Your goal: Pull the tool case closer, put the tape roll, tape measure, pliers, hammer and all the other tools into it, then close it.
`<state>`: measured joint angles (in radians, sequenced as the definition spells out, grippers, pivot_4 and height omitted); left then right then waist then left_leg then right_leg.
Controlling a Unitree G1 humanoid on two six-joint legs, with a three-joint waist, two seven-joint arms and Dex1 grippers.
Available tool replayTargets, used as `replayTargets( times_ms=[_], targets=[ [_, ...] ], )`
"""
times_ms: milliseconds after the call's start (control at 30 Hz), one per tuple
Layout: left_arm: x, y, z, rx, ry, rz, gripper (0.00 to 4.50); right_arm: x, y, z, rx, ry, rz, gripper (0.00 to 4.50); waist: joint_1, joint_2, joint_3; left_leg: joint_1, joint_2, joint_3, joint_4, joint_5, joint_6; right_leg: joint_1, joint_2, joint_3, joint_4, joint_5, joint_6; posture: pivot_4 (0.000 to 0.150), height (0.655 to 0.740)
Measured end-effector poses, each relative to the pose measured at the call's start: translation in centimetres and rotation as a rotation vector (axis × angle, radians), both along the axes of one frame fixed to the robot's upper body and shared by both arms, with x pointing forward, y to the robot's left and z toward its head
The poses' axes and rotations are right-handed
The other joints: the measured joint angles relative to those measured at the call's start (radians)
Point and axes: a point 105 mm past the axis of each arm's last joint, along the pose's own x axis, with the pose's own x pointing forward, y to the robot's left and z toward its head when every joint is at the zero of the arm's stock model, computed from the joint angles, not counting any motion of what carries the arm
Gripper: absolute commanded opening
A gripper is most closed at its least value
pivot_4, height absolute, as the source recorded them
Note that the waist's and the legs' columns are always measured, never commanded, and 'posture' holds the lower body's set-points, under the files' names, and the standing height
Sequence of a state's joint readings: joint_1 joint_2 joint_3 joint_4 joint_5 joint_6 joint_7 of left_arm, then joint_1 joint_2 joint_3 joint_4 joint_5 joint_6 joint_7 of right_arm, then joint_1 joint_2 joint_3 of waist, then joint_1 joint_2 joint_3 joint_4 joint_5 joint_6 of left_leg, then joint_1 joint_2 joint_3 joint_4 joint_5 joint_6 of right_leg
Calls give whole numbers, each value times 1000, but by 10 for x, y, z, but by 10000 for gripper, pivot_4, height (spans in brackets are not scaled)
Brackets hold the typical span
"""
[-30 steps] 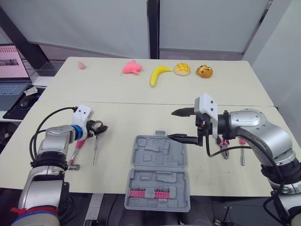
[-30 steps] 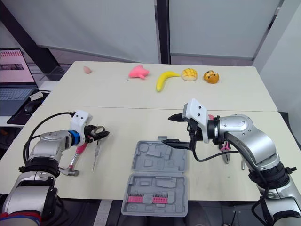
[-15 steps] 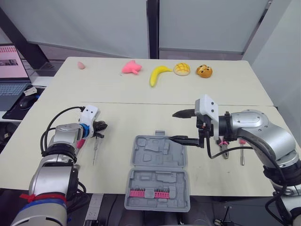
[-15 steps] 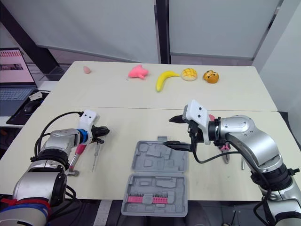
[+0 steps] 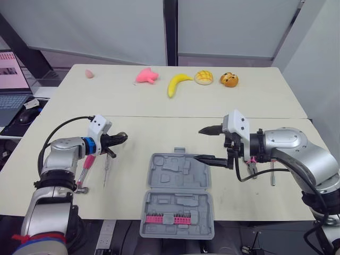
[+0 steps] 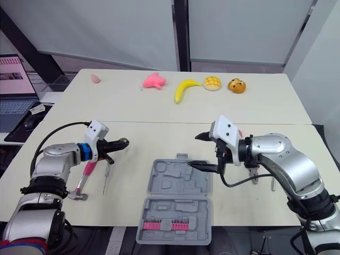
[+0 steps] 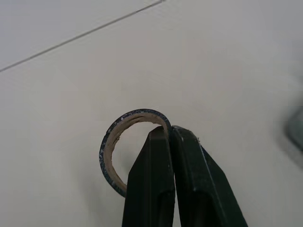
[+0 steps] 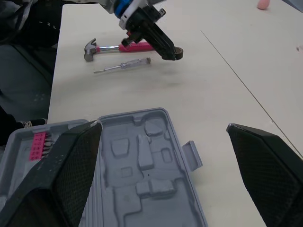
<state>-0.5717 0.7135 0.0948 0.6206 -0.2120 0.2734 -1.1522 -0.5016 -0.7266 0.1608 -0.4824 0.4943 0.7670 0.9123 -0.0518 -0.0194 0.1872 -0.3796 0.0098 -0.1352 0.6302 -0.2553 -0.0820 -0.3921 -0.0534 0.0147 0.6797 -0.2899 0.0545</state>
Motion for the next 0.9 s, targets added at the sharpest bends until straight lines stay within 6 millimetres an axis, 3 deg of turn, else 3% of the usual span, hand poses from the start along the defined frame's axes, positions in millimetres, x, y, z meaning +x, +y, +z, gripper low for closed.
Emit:
replayTargets(
  times_ms=[200,367,533,733,900],
  targets=[
    [-30,-5,21,-3,50,-119,313,-7,-6,-9,-10,12,-29,45000,-3,0,0,1,0,1,0,0,0,1,0,0,1,0,0,1500,7369],
    [-47,-34,25,25,93,-286,313,-10,-6,-12,-14,7,-49,45000,1,0,0,1,0,0,0,0,0,1,0,0,0,0,0,1500,7369],
    [-47,-66,32,-27,87,-390,313,-9,-9,-19,-72,9,-96,45000,1,0,0,1,0,1,1,0,0,1,0,0,0,0,0,1500,7369],
    [-46,-96,7,-81,155,-461,313,-4,-13,-27,-98,28,-167,45000,0,0,0,1,0,0,1,0,0,1,0,0,0,0,0,1500,7369],
    [-35,-105,-11,-71,156,-445,313,-1,-15,-33,-120,33,-204,45000,1,0,0,1,0,1,1,0,0,1,0,1,0,0,0,1500,7369]
  ],
)
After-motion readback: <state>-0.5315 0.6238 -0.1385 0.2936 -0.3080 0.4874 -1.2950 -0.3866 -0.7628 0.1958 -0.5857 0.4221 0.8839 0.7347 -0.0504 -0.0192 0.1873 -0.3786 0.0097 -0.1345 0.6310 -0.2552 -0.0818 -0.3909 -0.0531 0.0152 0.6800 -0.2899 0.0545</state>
